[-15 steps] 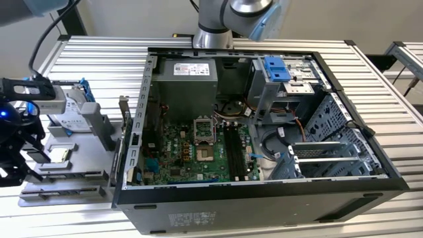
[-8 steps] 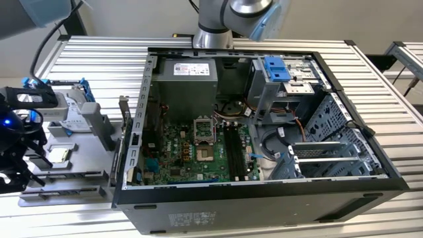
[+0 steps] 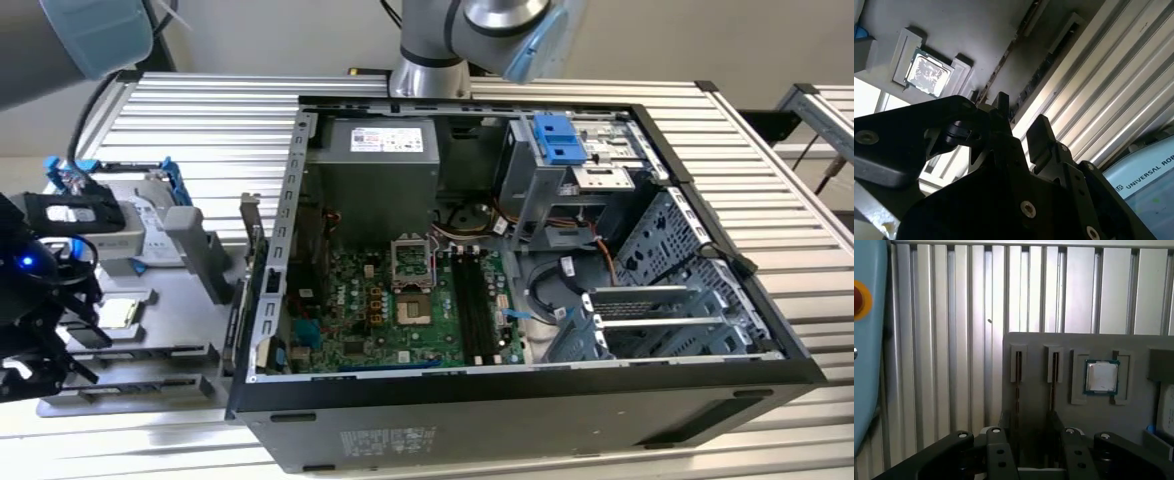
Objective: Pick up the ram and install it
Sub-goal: 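Pick up the ram and move it above insertion slot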
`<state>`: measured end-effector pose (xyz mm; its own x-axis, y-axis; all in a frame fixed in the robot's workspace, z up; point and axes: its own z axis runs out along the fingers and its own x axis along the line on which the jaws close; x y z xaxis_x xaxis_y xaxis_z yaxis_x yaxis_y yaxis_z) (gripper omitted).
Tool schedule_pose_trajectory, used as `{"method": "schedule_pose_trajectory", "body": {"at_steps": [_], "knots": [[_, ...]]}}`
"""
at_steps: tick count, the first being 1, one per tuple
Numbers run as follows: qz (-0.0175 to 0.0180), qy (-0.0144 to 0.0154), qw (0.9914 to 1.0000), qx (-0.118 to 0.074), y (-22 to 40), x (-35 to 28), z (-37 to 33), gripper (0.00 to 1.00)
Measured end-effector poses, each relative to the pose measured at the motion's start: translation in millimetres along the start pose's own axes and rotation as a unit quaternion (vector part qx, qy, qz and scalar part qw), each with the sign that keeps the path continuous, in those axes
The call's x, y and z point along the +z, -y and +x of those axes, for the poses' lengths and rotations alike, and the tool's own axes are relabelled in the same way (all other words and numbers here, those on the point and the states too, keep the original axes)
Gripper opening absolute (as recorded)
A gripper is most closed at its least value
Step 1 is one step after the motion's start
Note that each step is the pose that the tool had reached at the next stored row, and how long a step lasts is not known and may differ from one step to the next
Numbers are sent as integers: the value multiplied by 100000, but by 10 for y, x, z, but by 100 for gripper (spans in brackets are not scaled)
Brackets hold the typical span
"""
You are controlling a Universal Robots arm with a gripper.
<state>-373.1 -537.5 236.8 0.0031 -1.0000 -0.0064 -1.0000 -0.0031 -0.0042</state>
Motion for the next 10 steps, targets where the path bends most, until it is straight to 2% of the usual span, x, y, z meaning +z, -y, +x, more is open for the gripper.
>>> {"method": "schedule_pose_trajectory", "body": {"at_steps": [10], "knots": [[-572, 3, 99998, -248, -1, 153, 63, 100]]}}
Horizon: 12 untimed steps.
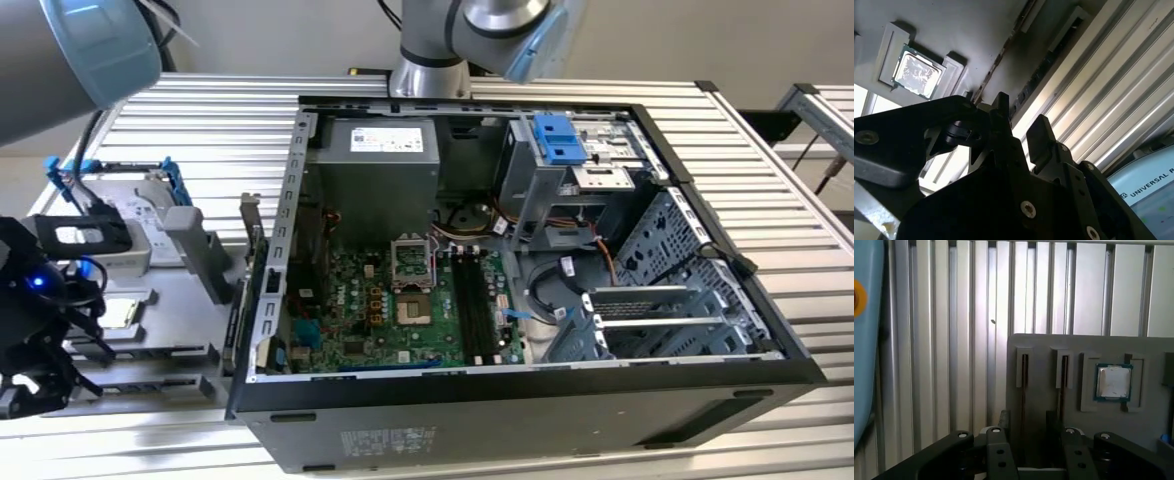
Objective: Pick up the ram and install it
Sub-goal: 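Pick up the ram and move it above insertion slot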
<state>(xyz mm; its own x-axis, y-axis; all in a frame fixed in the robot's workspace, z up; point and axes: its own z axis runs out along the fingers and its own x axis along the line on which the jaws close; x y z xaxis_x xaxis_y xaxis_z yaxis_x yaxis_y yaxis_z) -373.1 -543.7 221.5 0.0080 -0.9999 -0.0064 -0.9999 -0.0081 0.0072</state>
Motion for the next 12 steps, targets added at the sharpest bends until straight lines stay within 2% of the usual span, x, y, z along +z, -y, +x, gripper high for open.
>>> {"method": "schedule_pose_trajectory", "body": {"at_steps": [3, 7, 12], "knots": [[-186, -5, 100000, -79, 0, 50, 19, 100], [-197, 3, 99999, -346, 0, 96, 32, 100], [-202, -7, 99998, -622, 1, 185, 33, 100]]}}
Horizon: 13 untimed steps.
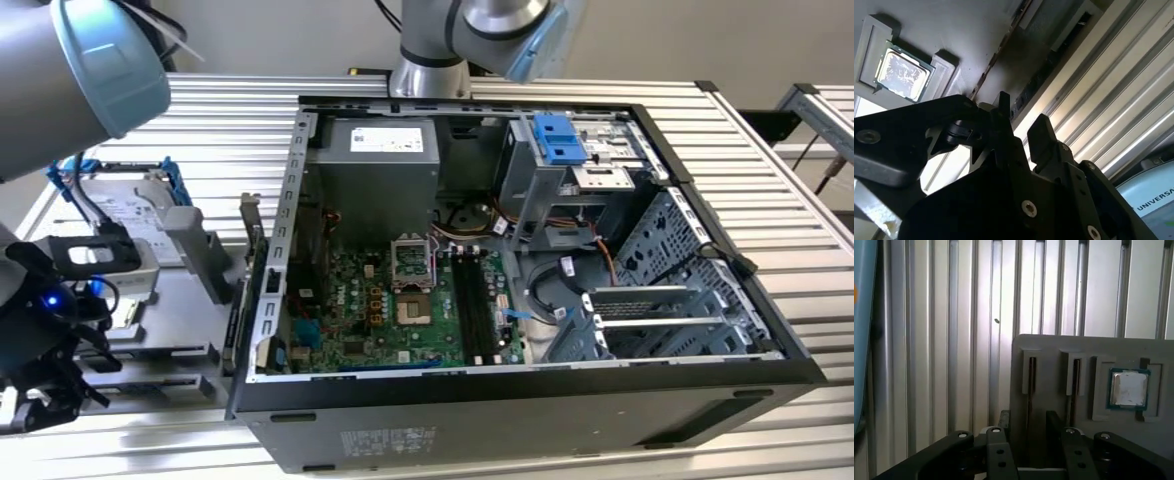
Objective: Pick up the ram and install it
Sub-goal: 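Pick up the ram and move it above insertion slot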
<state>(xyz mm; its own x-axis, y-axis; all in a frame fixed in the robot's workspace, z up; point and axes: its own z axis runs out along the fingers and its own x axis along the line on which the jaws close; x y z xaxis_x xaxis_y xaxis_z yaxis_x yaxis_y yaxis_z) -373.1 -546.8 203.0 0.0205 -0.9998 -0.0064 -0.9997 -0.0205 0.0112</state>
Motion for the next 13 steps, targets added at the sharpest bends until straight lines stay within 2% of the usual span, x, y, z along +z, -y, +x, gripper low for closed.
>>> {"method": "schedule_pose_trajectory", "body": {"at_steps": [7, 13], "knots": [[-5, -75, 100000, -12, -11, 91, -48, 100], [-16, -89, 100000, -8, -27, 104, -57, 100]]}}
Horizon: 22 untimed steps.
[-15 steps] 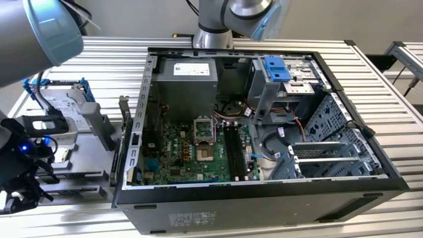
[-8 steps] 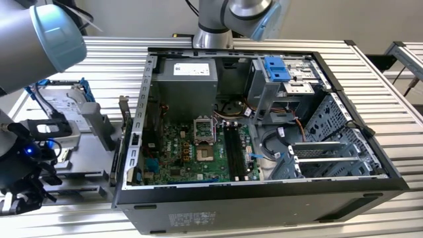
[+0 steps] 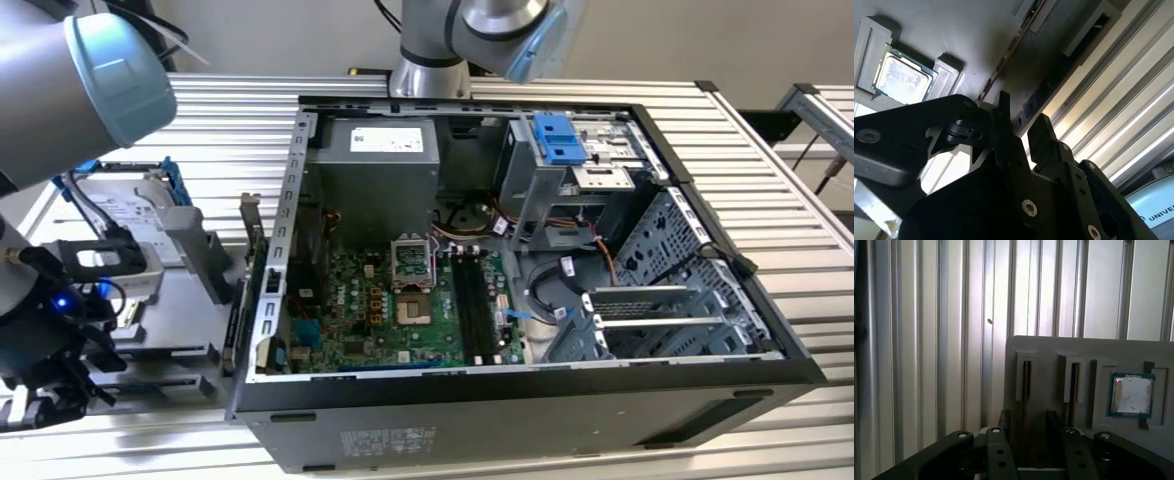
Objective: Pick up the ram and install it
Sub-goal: 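Pick up the ram and move it above insertion slot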
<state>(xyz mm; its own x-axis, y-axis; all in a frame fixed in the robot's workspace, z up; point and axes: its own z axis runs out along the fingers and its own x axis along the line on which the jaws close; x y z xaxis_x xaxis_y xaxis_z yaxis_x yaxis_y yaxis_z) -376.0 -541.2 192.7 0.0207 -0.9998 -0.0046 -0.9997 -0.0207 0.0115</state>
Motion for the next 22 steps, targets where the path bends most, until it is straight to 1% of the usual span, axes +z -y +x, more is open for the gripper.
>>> {"method": "schedule_pose_trajectory", "body": {"at_steps": [1, 9, 10, 22], "knots": [[3, 6, 100000, 3, -7, 2, 0, 100], [-23, 0, 100000, -7, -7, 7, 0, 100], [-25, -2, 100000, -3, -7, 7, 0, 0], [-41, 0, 100000, -4, -7, 7, 0, 0]]}}
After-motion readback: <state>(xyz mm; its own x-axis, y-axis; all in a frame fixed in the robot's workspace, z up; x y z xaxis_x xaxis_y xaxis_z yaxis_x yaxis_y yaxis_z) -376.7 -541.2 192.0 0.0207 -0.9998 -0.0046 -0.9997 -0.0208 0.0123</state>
